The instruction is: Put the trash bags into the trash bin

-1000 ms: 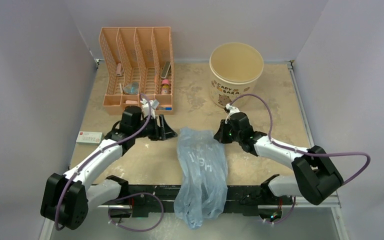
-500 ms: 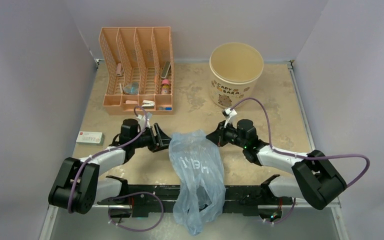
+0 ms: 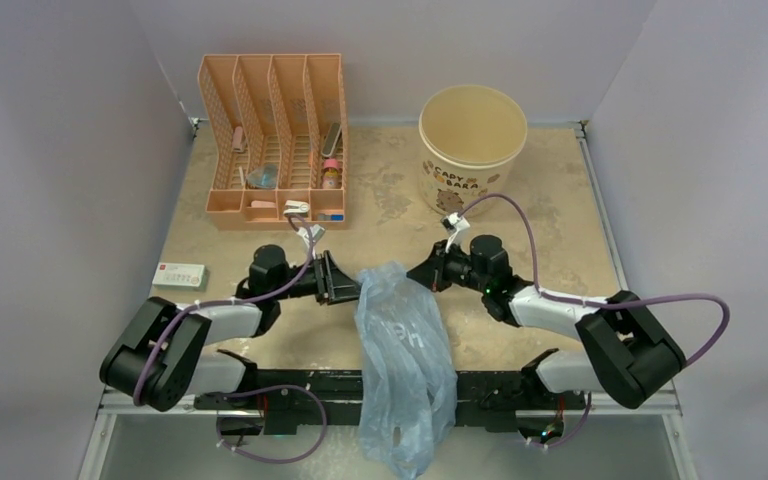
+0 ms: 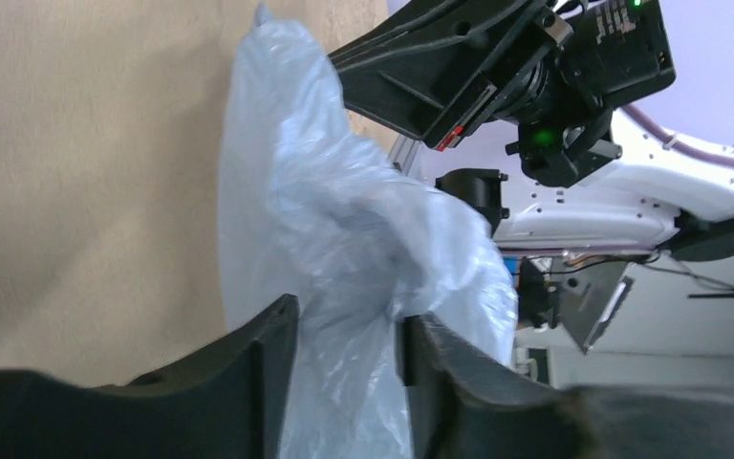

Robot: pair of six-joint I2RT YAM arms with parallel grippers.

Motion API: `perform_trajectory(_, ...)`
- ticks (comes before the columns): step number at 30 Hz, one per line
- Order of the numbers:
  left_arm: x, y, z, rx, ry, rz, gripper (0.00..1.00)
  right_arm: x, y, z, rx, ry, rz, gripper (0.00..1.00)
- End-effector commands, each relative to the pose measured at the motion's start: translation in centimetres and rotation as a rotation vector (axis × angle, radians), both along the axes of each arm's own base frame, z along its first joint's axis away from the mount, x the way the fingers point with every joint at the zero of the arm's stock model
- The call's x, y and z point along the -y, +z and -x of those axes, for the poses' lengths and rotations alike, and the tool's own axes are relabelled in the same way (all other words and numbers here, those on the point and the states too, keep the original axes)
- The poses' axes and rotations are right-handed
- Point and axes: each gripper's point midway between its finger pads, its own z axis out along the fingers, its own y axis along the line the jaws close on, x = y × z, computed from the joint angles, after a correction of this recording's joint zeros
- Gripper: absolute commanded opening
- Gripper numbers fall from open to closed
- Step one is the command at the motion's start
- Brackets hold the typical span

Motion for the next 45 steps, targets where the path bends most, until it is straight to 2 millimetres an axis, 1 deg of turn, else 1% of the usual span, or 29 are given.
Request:
perform_trajectory(1,0.8,3.9,-1.2,0.181,-0.044,0.036,0.3,-1.0,2.6,-1.0,0.032,0.016,-0.036,0.0)
perform_trajectory(3,0.8,4.0,-1.6,0.204,-0.051,-0.007,0.15,-0.9,2.7,-0.9,0.027,0.014,-0.03,0.0)
perform_trajectory(5,0.7,4.4,-1.7,0.234,-0.055,-0.039,0.02,-0.6,2.6,-1.0,0.007,-0.004,-0.011,0.0)
perform_trajectory(6,0.5,4.6,-2.0,0.251,-0.045,-0.067,0.0,-0.1,2.4,-1.4,0.001,-0.036,0.018,0.0)
perform_trajectory(8,-0.1,4.4,-2.8,0.258,0.004,-0.146,0.0,0.9,2.4,-2.4,0.002,-0.106,0.073,0.0)
perform_trajectory(9,-0.5,4.7,-3.4,0.271,0.031,-0.18,0.0,1.5,2.5,-2.8,0.004,-0.145,0.088,0.0)
perform_trajectory(11,-1.5,4.6,-4.3,0.271,0.083,-0.243,0.0,2.9,2.9,-3.7,0.005,-0.244,0.106,0.0)
perform_trajectory(15,-3.9,4.7,-5.9,0.252,0.176,-0.323,0.0,5.1,4.1,-4.8,0.016,-0.369,0.097,0.0)
perform_trajectory(17,-4.7,4.2,-6.2,0.231,0.197,-0.368,0.0,6.0,4.8,-5.1,0.024,-0.419,0.081,0.0)
perform_trajectory(23,-6.0,3.3,-7.4,0.194,0.234,-0.439,0.0,8.7,6.3,-6.3,0.053,-0.55,0.075,0.0)
perform_trajectory(26,-6.5,2.8,-8.1,0.186,0.252,-0.474,0.0,9.3,6.8,-7.0,0.062,-0.573,0.084,0.0)
perform_trajectory(28,-6.6,2.9,-8.6,0.198,0.254,-0.477,0.0,9.1,6.7,-7.2,0.047,-0.561,0.09,0.0)
perform_trajectory(30,-5.9,3.1,-8.6,0.215,0.215,-0.441,0.0,7.4,6.6,-6.6,0.034,-0.451,0.081,0.01)
perform_trajectory(32,-5.7,2.4,-8.7,0.187,0.192,-0.441,0.0,5.7,6.0,-5.6,0.008,-0.341,0.053,0.23)
perform_trajectory(33,-5.6,2.0,-8.7,0.18,0.189,-0.442,0.0,5.0,5.3,-5.2,-0.003,-0.298,0.037,0.33)
perform_trajectory(34,-5.6,1.5,-8.5,0.167,0.185,-0.441,0.0,4.3,4.6,-4.8,-0.025,-0.254,0.029,0.39)
perform_trajectory(35,-5.5,1.1,-8.4,0.16,0.183,-0.434,0.0,4.0,3.5,-4.4,-0.061,-0.234,0.036,0.45)
perform_trajectory(36,-5.5,0.9,-8.2,0.156,0.183,-0.425,0.0,3.7,2.6,-4.1,-0.087,-0.211,0.038,0.54)
perform_trajectory(37,-5.4,0.6,-8.1,0.148,0.184,-0.42,0.0,3.5,1.6,-3.9,-0.111,-0.193,0.045,0.59)
perform_trajectory(39,-5.5,-0.1,-7.8,0.128,0.186,-0.421,0.0,3.5,0.1,-4.0,-0.146,-0.203,0.075,0.62)
perform_trajectory(41,-5.5,-0.4,-7.9,0.133,0.193,-0.415,0.0,3.1,-0.9,-4.0,-0.158,-0.185,0.098,0.63)
perform_trajectory(44,-5.5,-1.0,-7.7,0.119,0.197,-0.409,0.0,2.5,-2.7,-4.1,-0.192,-0.177,0.152,0.53)
perform_trajectory(45,-5.5,-1.2,-7.6,0.117,0.201,-0.41,0.0,2.4,-3.0,-4.0,-0.199,-0.174,0.154,0.47)
